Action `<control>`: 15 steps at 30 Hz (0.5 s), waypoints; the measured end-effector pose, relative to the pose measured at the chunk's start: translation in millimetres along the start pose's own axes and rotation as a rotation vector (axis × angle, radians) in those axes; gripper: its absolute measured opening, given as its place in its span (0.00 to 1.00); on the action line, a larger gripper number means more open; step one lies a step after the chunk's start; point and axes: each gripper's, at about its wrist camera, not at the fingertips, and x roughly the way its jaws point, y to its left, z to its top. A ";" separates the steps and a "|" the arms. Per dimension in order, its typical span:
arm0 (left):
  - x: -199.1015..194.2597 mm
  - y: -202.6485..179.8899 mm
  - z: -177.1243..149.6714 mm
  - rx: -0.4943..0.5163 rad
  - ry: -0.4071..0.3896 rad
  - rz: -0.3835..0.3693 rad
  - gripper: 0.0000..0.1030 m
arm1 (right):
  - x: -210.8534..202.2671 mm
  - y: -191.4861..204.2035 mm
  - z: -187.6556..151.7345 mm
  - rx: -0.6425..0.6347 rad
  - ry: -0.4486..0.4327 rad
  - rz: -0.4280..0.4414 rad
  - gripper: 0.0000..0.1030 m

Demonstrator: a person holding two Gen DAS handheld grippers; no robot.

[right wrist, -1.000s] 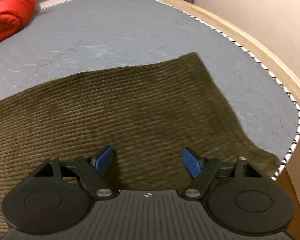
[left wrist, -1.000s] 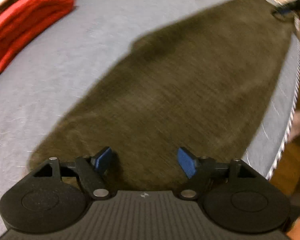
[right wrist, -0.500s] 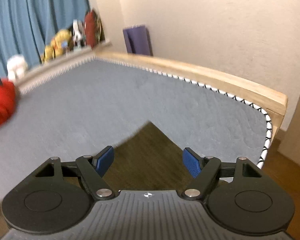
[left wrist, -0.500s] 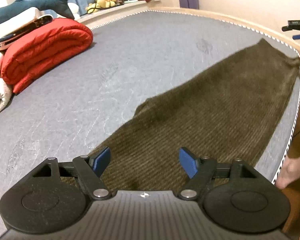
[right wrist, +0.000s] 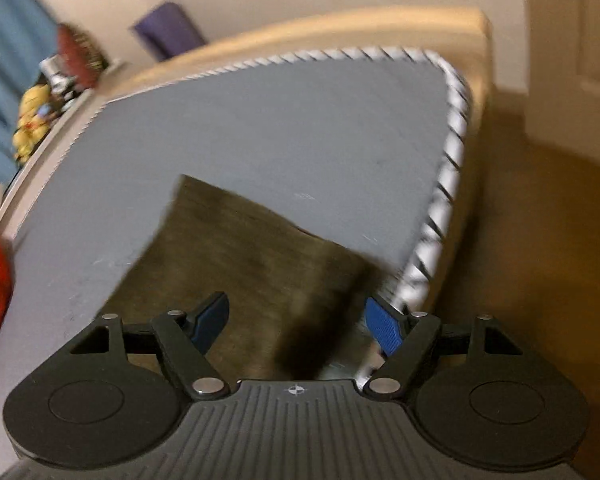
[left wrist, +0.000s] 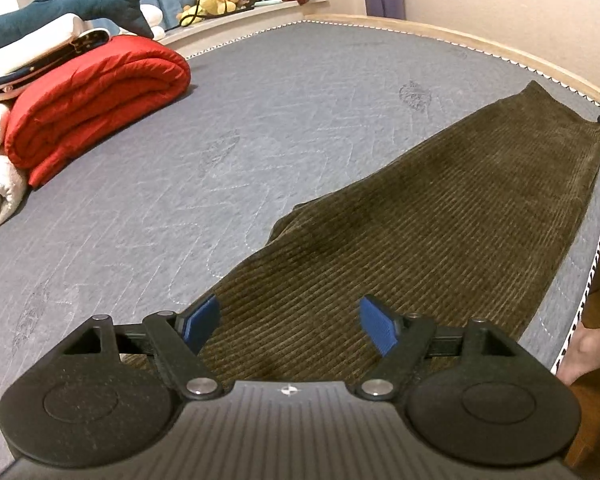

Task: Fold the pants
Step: 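Grasp the folded leg end with the right gripper and lift it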

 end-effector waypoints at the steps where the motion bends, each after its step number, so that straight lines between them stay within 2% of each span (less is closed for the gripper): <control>1: 1.0 -1.6 1.5 0.003 -0.001 -0.002 0.80 | 2.7 -2.8 -2.4 0.019 0.010 -0.004 0.75; 4: 4.7 -7.1 5.7 0.014 -0.002 -0.007 0.80 | 6.5 -13.0 -11.2 0.041 0.016 0.010 0.75; 10: 10.2 -15.2 11.1 0.023 -0.008 -0.011 0.80 | 20.2 -17.9 -11.3 0.049 -0.011 0.091 0.75; 15: 10.8 -11.9 9.3 0.015 -0.012 -0.007 0.81 | 33.1 -21.4 -11.1 0.080 -0.007 0.067 0.75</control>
